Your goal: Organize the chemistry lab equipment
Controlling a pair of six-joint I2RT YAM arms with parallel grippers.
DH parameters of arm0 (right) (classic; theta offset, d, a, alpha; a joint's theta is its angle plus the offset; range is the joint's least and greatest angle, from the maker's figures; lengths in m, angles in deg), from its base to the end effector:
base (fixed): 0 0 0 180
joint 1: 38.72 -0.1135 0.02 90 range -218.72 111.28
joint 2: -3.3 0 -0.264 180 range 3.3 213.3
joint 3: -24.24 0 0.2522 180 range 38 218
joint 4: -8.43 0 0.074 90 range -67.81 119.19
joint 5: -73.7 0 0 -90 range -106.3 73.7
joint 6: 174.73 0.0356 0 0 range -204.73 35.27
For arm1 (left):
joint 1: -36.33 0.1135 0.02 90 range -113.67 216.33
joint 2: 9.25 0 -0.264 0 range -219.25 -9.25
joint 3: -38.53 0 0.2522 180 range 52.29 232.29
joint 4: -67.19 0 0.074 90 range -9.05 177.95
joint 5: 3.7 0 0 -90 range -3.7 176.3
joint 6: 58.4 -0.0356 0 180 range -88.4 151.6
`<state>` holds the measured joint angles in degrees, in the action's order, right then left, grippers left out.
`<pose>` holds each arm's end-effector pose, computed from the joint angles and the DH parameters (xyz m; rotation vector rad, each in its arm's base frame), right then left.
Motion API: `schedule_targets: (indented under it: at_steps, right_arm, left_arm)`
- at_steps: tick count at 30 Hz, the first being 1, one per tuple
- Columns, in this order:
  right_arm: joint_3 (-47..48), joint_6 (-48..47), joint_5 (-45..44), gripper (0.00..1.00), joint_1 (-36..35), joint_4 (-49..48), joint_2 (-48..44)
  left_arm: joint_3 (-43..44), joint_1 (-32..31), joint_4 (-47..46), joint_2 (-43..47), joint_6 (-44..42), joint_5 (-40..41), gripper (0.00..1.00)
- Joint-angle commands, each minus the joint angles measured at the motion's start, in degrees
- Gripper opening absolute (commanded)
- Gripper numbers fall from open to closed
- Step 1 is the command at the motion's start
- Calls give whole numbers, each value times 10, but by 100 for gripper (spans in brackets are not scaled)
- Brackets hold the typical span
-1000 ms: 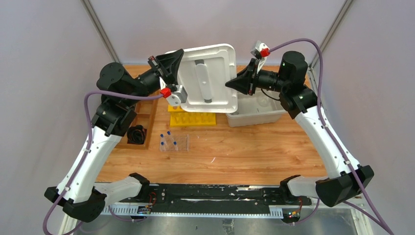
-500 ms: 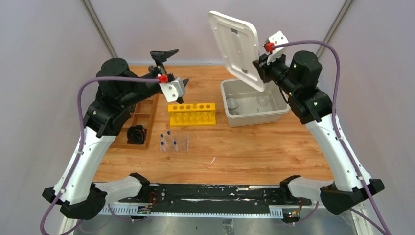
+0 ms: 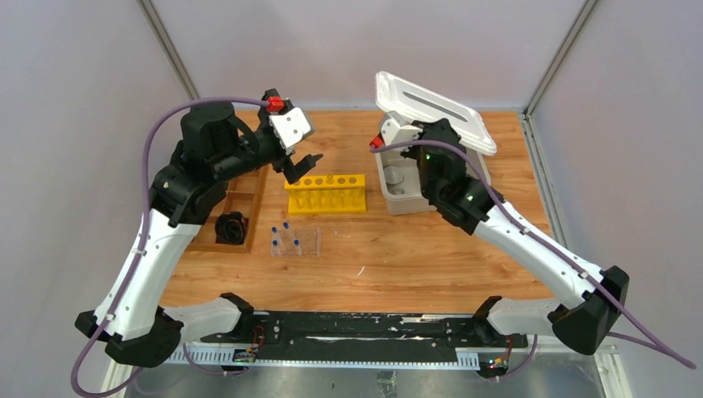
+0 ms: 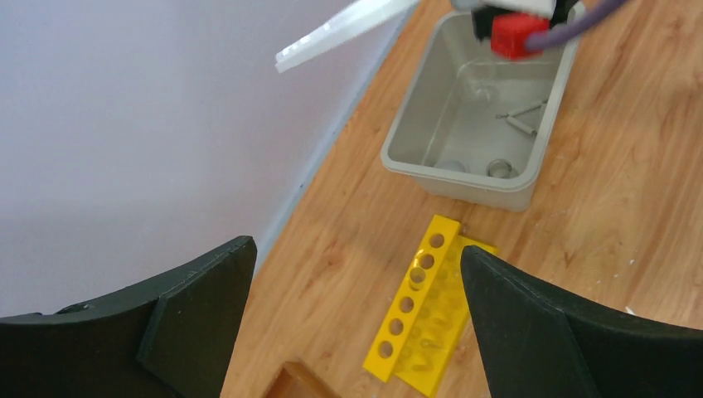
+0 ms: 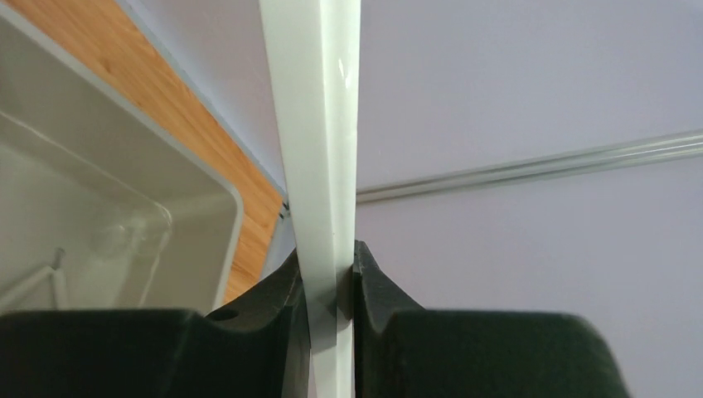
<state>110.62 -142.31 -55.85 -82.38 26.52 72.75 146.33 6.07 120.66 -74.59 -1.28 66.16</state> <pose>0.2110 0.1700 0.4321 -0.8475 1.3988 -0.7337 0.1677 -0.1121 0.5032 1.1283 1.3496 -0.2762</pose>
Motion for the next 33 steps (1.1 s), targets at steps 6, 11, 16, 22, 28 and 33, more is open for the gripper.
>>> schedule_targets:
  at_steps: [6, 11, 16, 22, 28, 33]
  right_arm:
    - [-102, -175, -125, 3, -25, -148, 35]
    - [-107, -95, -117, 3, -28, -67, 49]
    - [-100, 12, -112, 3, -36, 43, 65]
    - [-126, 58, -119, 4, -42, 52, 78]
    - [-131, 123, -113, 7, -45, 87, 90]
    - [-96, 220, -43, 28, -45, 189, 96]
  left_arm:
    - [-9, -4, 10, 14, 63, 34, 100]
    - [-2, -4, 10, 12, 65, 43, 100]
    - [-27, -4, 0, 22, 58, 41, 100]
    - [-41, -4, -7, 30, 65, 34, 100]
    - [-56, -4, -7, 41, 67, 21, 100]
    - [-60, -4, -7, 43, 68, 23, 100]
